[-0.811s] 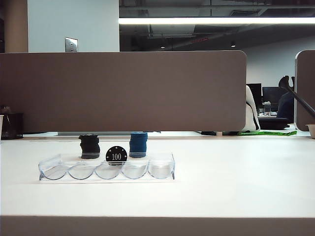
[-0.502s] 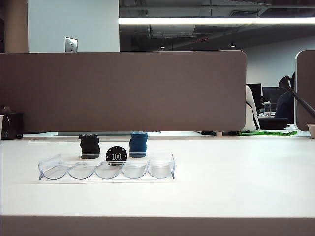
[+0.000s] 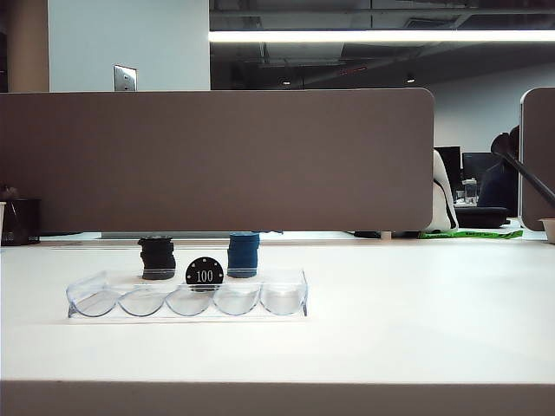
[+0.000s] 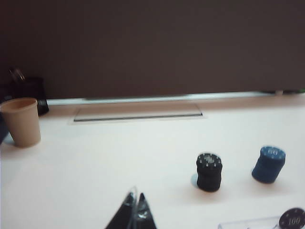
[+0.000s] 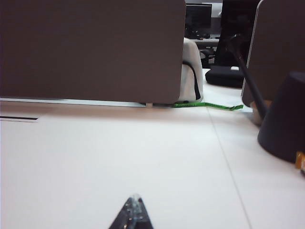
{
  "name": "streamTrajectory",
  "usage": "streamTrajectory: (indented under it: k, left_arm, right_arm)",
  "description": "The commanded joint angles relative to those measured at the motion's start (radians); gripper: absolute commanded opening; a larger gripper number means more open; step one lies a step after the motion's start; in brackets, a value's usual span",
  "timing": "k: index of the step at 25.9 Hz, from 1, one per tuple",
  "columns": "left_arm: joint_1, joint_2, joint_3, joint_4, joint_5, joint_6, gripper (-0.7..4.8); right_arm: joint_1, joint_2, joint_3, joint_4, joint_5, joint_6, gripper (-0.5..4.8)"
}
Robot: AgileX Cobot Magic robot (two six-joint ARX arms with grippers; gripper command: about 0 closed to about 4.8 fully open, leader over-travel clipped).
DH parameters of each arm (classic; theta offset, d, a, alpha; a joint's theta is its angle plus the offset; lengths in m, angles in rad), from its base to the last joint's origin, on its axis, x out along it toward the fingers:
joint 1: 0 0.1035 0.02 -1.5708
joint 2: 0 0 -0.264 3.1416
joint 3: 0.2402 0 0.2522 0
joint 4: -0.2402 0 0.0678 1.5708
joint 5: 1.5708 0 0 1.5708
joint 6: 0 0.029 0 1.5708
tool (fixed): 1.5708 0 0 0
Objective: Pick up the chip in the box and place it on the pile of chips with the same color.
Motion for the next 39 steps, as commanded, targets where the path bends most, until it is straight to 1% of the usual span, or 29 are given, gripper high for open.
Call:
streamTrajectory:
  k: [1,3,4,6,7,8,10,12,13,14,15,18,19,21,26,27,28,29,30,31,32,34,39]
  left_arm:
    - [-0.001,0.01,0.063,-0.077,0.033,0.001,-0.05]
    - [-0.001,0.032,0.093,-0.119,0.064,0.001,-0.05]
    - [-0.001,0.063,0.122,-0.15,0.098,0.002,-0.06]
    - [-0.001,0.135,0.174,-0.184,0.166,0.014,-0.05]
    - [-0.002,0.198,0.216,-0.201,0.214,0.052,-0.05]
    - [-0.002,0.236,0.241,-0.208,0.235,0.074,-0.05]
    - [-0.002,0.354,0.316,-0.219,0.29,0.134,-0.05]
    - [-0.002,0.416,0.353,-0.223,0.326,0.157,-0.06]
    - [-0.002,0.477,0.385,-0.223,0.368,0.186,-0.05]
    - [-0.002,0.505,0.397,-0.222,0.389,0.196,-0.05]
    - [-0.002,0.563,0.422,-0.222,0.43,0.23,-0.05]
    - [-0.002,0.666,0.452,-0.219,0.454,0.311,-0.05]
    - [-0.002,0.708,0.456,-0.214,0.479,0.369,-0.05]
    - [-0.002,0.76,0.459,-0.214,0.503,0.414,-0.05]
    - [-0.002,0.823,0.459,-0.205,0.529,0.439,-0.05]
    - [-0.002,0.823,0.46,-0.188,0.529,0.438,-0.05]
    - [-0.002,0.823,0.46,-0.178,0.531,0.438,-0.05]
    - [-0.002,0.823,0.459,-0.152,0.556,0.438,-0.05]
    - [-0.002,0.823,0.459,-0.138,0.58,0.438,-0.05]
    - [-0.002,0.823,0.459,-0.09,0.631,0.438,-0.05]
    - [-0.002,0.823,0.459,-0.058,0.642,0.438,-0.05]
    - [-0.002,0.824,0.459,-0.027,0.656,0.436,-0.05]
    - [-0.002,0.843,0.459,0.044,0.66,0.435,-0.05]
  right_arm:
    - [0.001,0.022,0.107,-0.138,-0.005,-0.044,-0.05]
    - [0.001,0.042,0.151,-0.18,-0.006,-0.045,-0.05]
    - [0.001,0.064,0.183,-0.203,-0.018,-0.045,-0.05]
    - [0.001,0.127,0.246,-0.238,-0.071,-0.045,-0.05]
    - [0.001,0.183,0.289,-0.257,-0.121,-0.046,-0.05]
    - [0.001,0.209,0.309,-0.267,-0.143,-0.046,-0.05]
    - [0.001,0.331,0.396,-0.304,-0.219,-0.046,-0.05]
    - [0.002,0.408,0.453,-0.337,-0.251,-0.047,-0.05]
    - [0.002,0.475,0.497,-0.352,-0.277,-0.048,-0.05]
    - [0.003,0.496,0.509,-0.352,-0.285,-0.048,-0.05]
    - [0.014,0.56,0.54,-0.344,-0.294,-0.064,-0.05]
    - [0.065,0.639,0.562,-0.318,-0.293,-0.133,-0.05]
    - [0.095,0.666,0.562,-0.293,-0.291,-0.161,-0.05]
    - [0.138,0.704,0.562,-0.255,-0.29,-0.178,-0.05]
    - [0.259,0.825,0.562,-0.147,-0.282,-0.177,-0.05]
    - [0.296,0.865,0.562,-0.125,-0.269,-0.171,-0.05]
    - [0.32,0.89,0.562,-0.106,-0.243,-0.164,-0.05]
    - [0.351,0.923,0.562,-0.082,-0.2,-0.155,-0.05]
    - [0.372,0.946,0.563,-0.065,-0.177,-0.143,-0.05]
    - [0.404,0.982,0.563,-0.037,-0.172,-0.127,-0.05]
    - [0.425,1.011,0.566,-0.015,-0.168,-0.088,-0.05]
    - [0.446,1.036,0.568,0.018,-0.145,-0.037,-0.05]
    - [0.505,1.059,0.568,0.084,-0.022,-0.034,-0.05]
